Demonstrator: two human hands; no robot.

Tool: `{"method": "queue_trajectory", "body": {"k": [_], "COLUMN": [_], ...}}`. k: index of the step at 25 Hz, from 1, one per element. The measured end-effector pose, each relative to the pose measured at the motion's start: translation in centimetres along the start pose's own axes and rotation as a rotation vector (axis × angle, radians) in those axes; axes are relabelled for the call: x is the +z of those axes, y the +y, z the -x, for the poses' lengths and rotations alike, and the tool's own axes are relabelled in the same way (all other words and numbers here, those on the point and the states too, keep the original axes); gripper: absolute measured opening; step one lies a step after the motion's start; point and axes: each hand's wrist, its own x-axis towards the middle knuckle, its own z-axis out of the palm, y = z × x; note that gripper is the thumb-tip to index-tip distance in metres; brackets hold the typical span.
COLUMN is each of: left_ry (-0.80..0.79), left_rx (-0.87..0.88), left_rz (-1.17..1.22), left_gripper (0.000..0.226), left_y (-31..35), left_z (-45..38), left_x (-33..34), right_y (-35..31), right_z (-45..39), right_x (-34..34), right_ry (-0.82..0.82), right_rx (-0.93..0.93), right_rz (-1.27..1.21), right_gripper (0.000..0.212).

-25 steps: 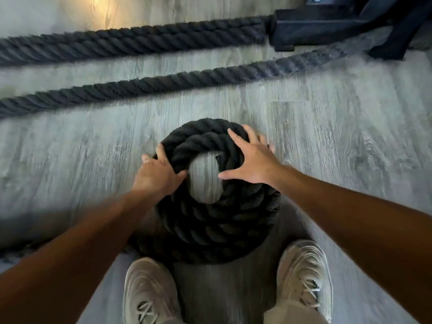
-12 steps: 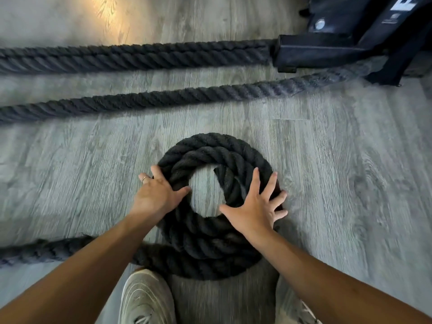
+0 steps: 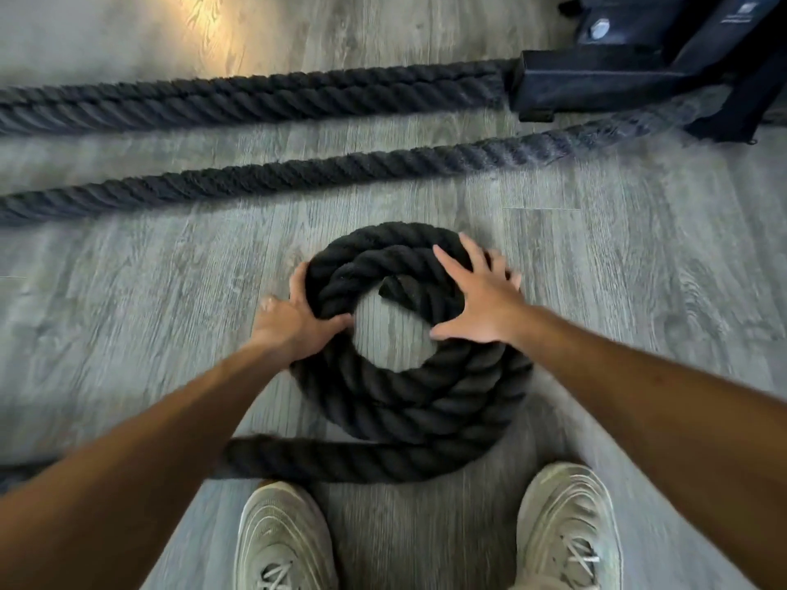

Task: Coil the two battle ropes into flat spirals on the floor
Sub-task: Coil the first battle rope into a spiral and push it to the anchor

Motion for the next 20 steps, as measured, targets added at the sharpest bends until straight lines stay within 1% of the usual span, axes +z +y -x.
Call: {"method": "queue_trajectory", "body": {"k": [1,2,3,4,5,6,7,8,9,11,13,14,15,17,18,20], "left_ry": [-0.049,-0.078,-0.085,-0.071,-0.035,0.007,0.044,0.064,0.075,0.098,0.101,0.089,0.090,0.148,0.184,0.212], "left_rx": [-0.043,-0.082,-0.121,-0.154,-0.174,-0.182,-0.177,-0.147,-0.088,0.108,0.316,0.375,0.399,0.401,0.398,0.390], "left_rz": [0.169,0.296,0.356,0.354,0.284,0.172,0.061,-0.022,-0.065,-0.069,-0.122,-0.191,-0.282,-0.464,-0.524,-0.574], "left_gripper": [0.119,0.124,0.126,0.127,0.127,0.127,0.128,0.129,0.131,0.130,0.114,0.106,0.099,0.091,0.089,0.087], "left_y": [-1.0,-1.7,-2.1,-2.1,-1.9,-1.6,-1.2,-0.7,-0.1,1.4,3.0,3.5,3.7,3.5,3.4,3.4], "left_z": [1.6,3.4,4.7,5.4,5.3,4.7,4.0,3.3,2.5,0.8,-0.6,-1.3,-1.8,-2.2,-2.1,-1.7], "left_x": [1.1,2.3,3.4,4.1,4.4,4.2,3.6,2.8,1.8,0.4,-0.2,-0.3,-0.3,0.1,0.4,0.8], "right_y": [0.4,0.5,0.5,0.3,0.1,-0.2,-0.3,-0.3,-0.3,-0.2,-0.2,-0.3,-0.3,-0.1,-0.1,-0.7], "right_z": [-0.7,-1.1,-0.8,0.0,1.1,2.6,4.1,5.4,6.1,6.1,5.5,5.3,5.3,5.9,6.4,7.8], "right_x": [-1.6,-2.4,-2.4,-1.6,-0.2,1.5,3.1,4.3,5.0,5.2,5.0,4.8,4.7,4.7,5.0,6.4], "right_ry": [-0.035,-0.037,-0.004,0.065,0.151,0.222,0.259,0.275,0.281,0.274,0.266,0.269,0.275,0.294,0.306,0.285], "right_rx": [-0.098,-0.162,-0.165,-0.094,0.048,0.230,0.398,0.518,0.577,0.582,0.564,0.557,0.549,0.532,0.535,0.605], "right_rz": [0.063,0.122,0.148,0.122,0.046,-0.054,-0.169,-0.257,-0.293,-0.274,-0.245,-0.233,-0.233,-0.286,-0.336,-0.443], "right_gripper": [0.126,0.124,0.124,0.126,0.128,0.129,0.130,0.129,0.129,0.128,0.128,0.128,0.127,0.131,0.134,0.141]}}
